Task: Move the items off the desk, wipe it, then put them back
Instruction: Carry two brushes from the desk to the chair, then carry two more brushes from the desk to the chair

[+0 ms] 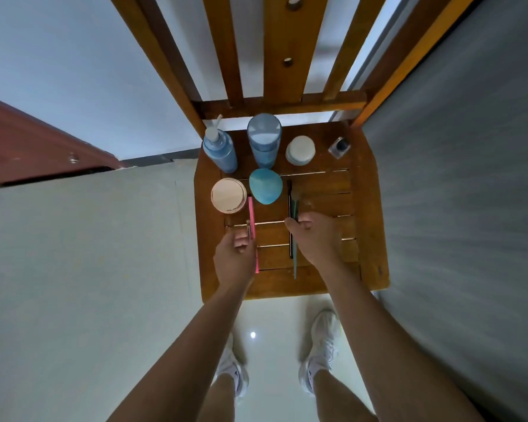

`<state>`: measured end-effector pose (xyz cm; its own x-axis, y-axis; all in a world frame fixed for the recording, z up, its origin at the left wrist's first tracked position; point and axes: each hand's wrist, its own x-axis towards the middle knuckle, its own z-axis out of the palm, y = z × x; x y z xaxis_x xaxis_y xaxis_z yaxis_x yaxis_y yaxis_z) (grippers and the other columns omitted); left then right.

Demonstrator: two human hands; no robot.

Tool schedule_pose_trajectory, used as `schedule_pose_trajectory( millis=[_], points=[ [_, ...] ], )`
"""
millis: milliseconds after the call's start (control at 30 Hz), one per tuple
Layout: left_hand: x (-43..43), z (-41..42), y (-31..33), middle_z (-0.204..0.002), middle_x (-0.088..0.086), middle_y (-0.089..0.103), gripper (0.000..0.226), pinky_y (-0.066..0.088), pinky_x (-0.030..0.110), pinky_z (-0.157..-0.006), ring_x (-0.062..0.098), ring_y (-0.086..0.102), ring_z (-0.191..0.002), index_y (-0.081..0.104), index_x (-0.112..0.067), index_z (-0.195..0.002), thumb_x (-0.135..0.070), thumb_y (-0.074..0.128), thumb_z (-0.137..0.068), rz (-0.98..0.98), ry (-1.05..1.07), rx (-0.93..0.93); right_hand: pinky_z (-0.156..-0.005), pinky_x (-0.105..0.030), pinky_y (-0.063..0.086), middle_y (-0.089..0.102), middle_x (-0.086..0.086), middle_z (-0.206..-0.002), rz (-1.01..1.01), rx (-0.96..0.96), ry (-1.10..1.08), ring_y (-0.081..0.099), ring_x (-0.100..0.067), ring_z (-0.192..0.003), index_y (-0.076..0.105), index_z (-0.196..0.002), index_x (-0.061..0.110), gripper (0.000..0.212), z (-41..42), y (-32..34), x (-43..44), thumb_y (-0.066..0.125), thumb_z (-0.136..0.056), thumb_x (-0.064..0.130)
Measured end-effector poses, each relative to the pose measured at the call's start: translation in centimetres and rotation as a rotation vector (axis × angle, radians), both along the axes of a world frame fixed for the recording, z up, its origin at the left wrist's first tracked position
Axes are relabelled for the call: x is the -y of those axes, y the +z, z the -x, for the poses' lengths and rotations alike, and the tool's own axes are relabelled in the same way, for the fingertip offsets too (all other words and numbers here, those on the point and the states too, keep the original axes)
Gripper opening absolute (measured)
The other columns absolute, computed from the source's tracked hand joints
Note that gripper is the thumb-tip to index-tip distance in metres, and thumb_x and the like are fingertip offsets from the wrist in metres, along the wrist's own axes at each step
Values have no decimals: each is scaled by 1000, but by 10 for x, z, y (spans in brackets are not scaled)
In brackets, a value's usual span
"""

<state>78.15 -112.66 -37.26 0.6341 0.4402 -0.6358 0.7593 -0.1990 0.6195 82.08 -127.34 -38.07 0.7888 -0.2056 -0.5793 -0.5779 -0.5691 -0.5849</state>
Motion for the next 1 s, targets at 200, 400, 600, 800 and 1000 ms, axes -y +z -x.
schedule_pose_trajectory(
  millis=[200,400,600,800,1000],
  points=[
    [2,-15,-17,-112,-3,67,28,45,24,-81,11,61,-96,65,-18,-119,-29,66,-93,-120,-80,28,-64,-18,48,74,8,-108,83,6,23,64,-6,-88,68,-122,22,37,-10,-11,-5,66,-93,46],
    [3,-4,-9,-127,3,57,37,48,26,-90,14,56,-109,59,-17,-131,-31,59,-96,-281,-204,154,-77,-24,55,71,9,-121,144,70,58,67,-11,-104,61,-132,27,41,2,-5,-1,56,-98,50],
    [-10,9,52,-160,6,29,50,20,44,-119,26,23,-148,36,-21,-150,-42,34,-105,-545,-466,332,-103,-40,50,54,7,-146,179,207,98,53,-17,-131,43,-147,34,51,5,60,6,29,-104,58],
    [-56,-18,227,-165,10,-3,65,9,60,-119,30,-5,-152,16,-24,-157,-53,27,-100,-716,-660,386,-120,-48,33,18,3,-168,271,577,246,19,-19,-154,21,-158,34,65,-27,236,0,15,-101,65],
    [-112,-4,463,-161,26,8,62,20,66,-112,42,7,-150,25,-7,-153,-43,31,-103,-989,-493,715,-126,-38,8,11,-8,-168,200,1151,347,9,-25,-156,19,-159,26,62,-59,458,-42,28,-105,55]
  ],
)
